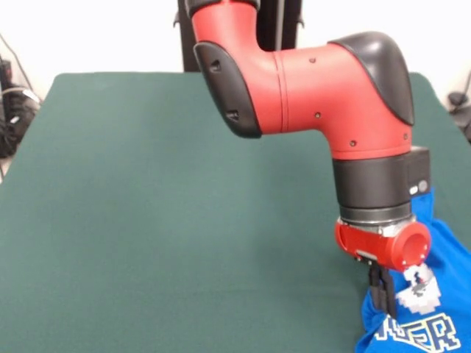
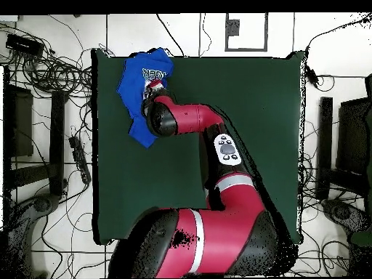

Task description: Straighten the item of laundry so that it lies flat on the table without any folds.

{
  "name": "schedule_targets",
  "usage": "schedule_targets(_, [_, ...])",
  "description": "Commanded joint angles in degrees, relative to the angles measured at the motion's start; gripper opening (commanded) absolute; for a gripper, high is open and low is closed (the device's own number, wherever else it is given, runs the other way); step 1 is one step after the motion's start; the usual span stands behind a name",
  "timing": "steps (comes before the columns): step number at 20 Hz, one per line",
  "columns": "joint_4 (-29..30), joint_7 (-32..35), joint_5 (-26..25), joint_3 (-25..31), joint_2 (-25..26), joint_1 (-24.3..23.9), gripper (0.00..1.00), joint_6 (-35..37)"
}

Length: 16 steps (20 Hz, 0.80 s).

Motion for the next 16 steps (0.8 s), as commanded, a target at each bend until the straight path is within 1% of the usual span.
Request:
schedule_targets(1, [-0.3,-4.4,1.6,6.0,3.1,0.5,0.00,9.2])
schedule_targets(4, [-1.3,-0.9,2.3,1.1,2.2,3.4,0.00,8.2])
schedule_targets(6, [1.4,-1.0,3.1,2.7,0.2,2.8,0.00,9.9])
schedule_targets(8, [3.6,-0.3,3.8,2.2,-3.0,2.9,0.00,11.3])
schedule_targets(11, [7.1,-2.2,4.3,4.6,-7.7,1.0,0.00,13.7])
schedule_targets(13, [7.4,-3.5,4.0,5.1,-8.8,0.1,0.00,14.8])
schedule_targets(16, [7.0,-5.2,3.4,6.2,-8.4,-1.3,0.00,15.4])
